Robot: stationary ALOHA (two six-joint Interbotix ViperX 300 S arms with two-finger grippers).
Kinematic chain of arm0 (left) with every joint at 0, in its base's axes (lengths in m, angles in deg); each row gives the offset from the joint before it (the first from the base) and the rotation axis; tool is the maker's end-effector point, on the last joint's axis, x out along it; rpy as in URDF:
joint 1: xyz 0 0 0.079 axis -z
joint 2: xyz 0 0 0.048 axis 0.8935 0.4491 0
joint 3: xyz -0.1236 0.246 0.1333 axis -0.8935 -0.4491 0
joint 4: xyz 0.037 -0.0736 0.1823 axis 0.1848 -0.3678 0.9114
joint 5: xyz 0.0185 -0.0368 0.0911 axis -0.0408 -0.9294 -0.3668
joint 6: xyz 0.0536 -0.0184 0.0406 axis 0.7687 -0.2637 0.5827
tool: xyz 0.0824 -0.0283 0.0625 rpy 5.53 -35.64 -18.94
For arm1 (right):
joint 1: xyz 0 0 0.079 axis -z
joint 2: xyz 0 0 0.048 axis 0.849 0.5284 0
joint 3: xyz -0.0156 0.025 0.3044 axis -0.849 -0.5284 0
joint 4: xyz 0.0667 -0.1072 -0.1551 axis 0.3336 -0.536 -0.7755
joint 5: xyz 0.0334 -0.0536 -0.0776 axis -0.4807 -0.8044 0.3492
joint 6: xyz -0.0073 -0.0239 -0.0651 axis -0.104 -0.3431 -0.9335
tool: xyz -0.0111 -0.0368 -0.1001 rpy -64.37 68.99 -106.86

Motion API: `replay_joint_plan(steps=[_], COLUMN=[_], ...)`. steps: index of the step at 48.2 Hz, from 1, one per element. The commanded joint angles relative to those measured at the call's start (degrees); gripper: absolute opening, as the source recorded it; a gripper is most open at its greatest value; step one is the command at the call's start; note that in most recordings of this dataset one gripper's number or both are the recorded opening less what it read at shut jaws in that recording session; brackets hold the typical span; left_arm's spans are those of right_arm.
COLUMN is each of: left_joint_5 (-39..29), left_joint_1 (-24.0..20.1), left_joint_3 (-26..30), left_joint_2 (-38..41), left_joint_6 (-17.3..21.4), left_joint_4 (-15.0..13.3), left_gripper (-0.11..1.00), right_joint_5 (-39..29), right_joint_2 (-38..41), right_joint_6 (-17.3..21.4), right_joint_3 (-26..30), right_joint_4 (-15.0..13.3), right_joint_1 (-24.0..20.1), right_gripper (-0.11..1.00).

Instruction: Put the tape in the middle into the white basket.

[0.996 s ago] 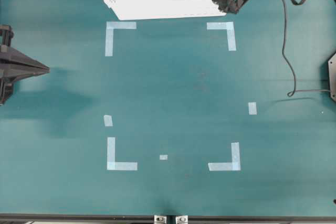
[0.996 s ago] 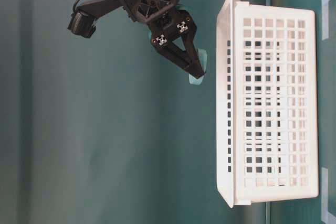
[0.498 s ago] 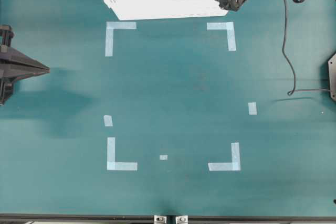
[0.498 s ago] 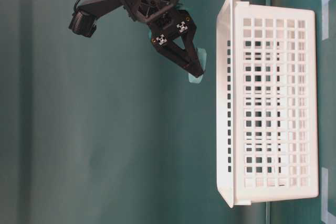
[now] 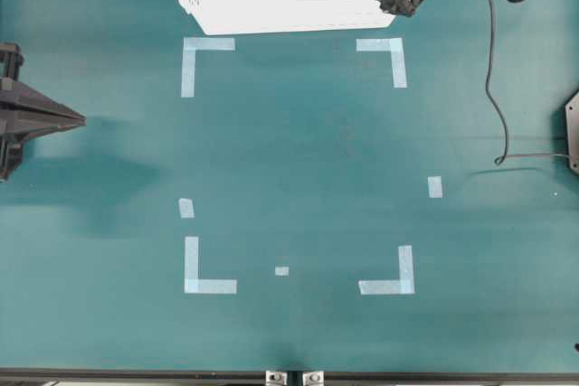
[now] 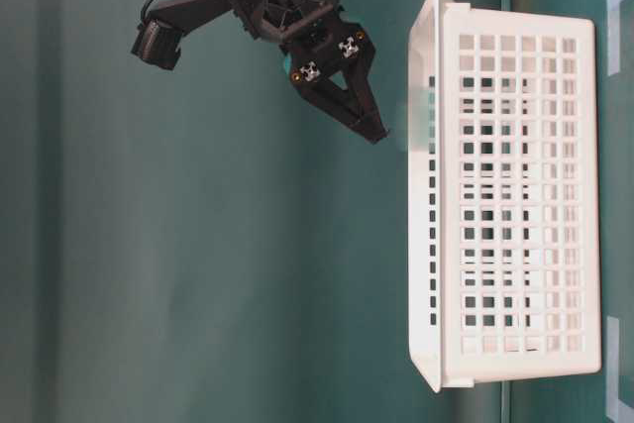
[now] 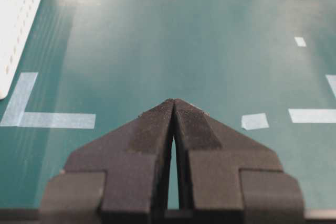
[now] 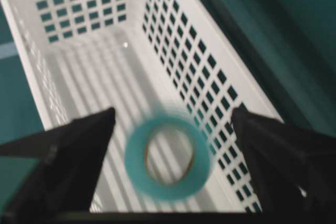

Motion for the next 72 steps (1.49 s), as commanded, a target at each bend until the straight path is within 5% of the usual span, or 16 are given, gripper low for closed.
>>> replay_joint_plan(steps=[1, 21, 48, 72], left_joint_5=[0.44, 0.44, 0.53, 0.53], left_joint_1=[0.18, 0.18, 0.18, 0.18], left_joint_3=[0.70, 0.70, 0.70, 0.70], left_joint_2=[0.44, 0.44, 0.44, 0.44], left_joint_6=[-0.09, -0.09, -0.09, 0.00], left_joint_4=[0.00, -0.09, 0.00, 0.00], left_gripper=[-0.11, -0.11, -0.11, -0.11], right_joint_5=[0.26, 3.43, 10.28, 7.47], right_joint_2=[-2.02, -6.68, -11.87, -25.05], right_joint_6=[0.09, 0.09, 0.26, 0.35], right_joint_3=[0.62, -1.85, -11.43, -18.81], right_joint_4=[-0.44, -0.44, -0.44, -0.44], right_joint_1=[-0.53, -4.39, -17.75, -18.28], right_gripper=[1.00, 0.99, 0.99, 0.99])
